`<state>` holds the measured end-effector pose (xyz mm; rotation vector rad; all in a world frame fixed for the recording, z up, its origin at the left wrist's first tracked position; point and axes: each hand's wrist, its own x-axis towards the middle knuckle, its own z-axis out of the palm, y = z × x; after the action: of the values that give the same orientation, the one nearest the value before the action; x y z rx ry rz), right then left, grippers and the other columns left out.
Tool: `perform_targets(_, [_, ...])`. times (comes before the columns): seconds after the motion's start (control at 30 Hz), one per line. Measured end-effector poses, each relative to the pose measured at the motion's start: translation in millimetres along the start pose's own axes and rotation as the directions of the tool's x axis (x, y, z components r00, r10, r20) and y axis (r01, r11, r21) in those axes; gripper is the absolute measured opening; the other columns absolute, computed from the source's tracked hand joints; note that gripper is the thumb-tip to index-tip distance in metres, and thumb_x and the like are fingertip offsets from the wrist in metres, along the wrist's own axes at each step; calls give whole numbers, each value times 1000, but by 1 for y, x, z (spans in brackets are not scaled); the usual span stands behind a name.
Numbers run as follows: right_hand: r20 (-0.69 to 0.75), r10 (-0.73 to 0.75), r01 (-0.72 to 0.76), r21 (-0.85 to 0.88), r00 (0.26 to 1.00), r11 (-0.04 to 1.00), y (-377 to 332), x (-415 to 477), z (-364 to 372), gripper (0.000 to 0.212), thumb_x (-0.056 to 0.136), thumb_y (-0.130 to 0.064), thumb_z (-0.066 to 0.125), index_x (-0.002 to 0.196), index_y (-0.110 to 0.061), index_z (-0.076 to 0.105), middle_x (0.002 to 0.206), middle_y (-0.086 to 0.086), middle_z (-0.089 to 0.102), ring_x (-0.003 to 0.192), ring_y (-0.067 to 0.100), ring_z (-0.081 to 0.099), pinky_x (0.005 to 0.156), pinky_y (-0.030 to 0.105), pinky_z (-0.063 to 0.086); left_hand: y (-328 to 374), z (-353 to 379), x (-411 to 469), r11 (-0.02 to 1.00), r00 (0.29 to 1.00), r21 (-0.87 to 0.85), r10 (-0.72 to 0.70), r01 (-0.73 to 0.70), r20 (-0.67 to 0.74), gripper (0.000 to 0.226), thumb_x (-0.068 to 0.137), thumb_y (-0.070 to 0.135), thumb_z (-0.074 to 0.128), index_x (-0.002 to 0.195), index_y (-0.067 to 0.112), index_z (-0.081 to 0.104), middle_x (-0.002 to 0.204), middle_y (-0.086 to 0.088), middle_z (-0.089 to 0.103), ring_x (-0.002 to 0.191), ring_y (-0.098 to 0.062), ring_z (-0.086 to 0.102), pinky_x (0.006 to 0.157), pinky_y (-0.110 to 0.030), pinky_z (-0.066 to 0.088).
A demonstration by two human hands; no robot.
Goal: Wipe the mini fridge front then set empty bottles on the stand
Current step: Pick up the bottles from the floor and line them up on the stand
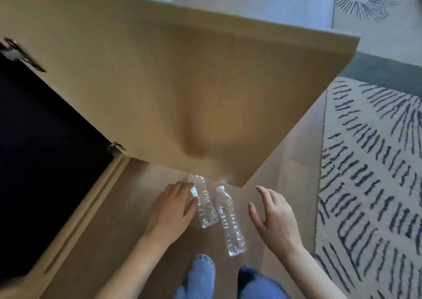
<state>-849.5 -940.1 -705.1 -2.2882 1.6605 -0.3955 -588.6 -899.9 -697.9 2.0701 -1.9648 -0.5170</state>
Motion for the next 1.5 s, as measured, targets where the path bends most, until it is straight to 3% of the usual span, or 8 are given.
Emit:
perform_targets(0.13, [46,-4,4,-6,999,1000,40,1,76,46,84,-20,81,122,2,67,111,15,72,100,35,69,83,42,56,-35,81,8,999,1000,44,2,-2,13,39,94,38,45,112,10,65,107,-5,68,97,-29,63,80,-37,54])
perform_targets(0.37, [248,132,-152,62,960,986,65,-22,146,61,97,-44,61,145,-10,49,134,6,61,120,27,58,94,37,48,-52,160,9,961,971,-162,-204,222,120,39,96,38,58,128,15,56,125,-4,59,116,-26,54,95,-39,45])
perform_targets(0.5, [434,195,-218,4,880,976,65,-34,168,83,95,-65,48,159,-19,22,140,0,50,125,21,52,95,33,45,-41,177,17,819,890,-348,-409,455,203,43,89,47,67,111,15,50,110,-2,58,104,-24,57,82,-36,45])
perform_targets(0.7, [463,258,-301,20,848,953,64,-44,191,94,89,-73,50,157,-15,21,142,3,50,128,23,51,98,35,46,-35,199,34,613,742,-418,-560,670,368,56,81,54,72,107,17,39,105,-1,58,99,-23,59,72,-32,41])
perform_targets(1.03, [444,326,-428,151,835,891,64,-53,210,43,84,-59,64,100,-23,48,96,-9,55,92,15,58,73,30,44,-45,221,42,527,689,-445,-579,724,435,56,75,51,77,105,18,44,90,11,50,95,-19,58,66,-28,40])
perform_targets(1.23, [412,386,-481,155,825,863,59,-60,190,42,83,-56,68,100,-22,50,94,-9,56,91,15,57,75,31,46,-37,196,17,388,637,-516,-588,763,499,58,64,47,78,105,16,52,95,8,54,95,-21,63,81,-34,51])
perform_targets(1.37, [450,422,-543,178,787,821,35,-73,138,42,82,-53,71,99,-20,50,95,-8,57,92,13,58,76,33,49,-13,146,-20,226,575,-568,-591,791,566,40,66,31,80,86,19,48,81,5,51,72,-15,55,65,-29,44])
perform_targets(1.5, [492,419,-564,191,764,804,-2,-92,71,41,82,-53,70,99,-22,51,96,-9,58,93,12,58,77,33,49,14,79,-56,258,559,-529,-619,808,552,38,81,13,77,105,11,48,84,4,52,69,-8,53,54,-20,43])
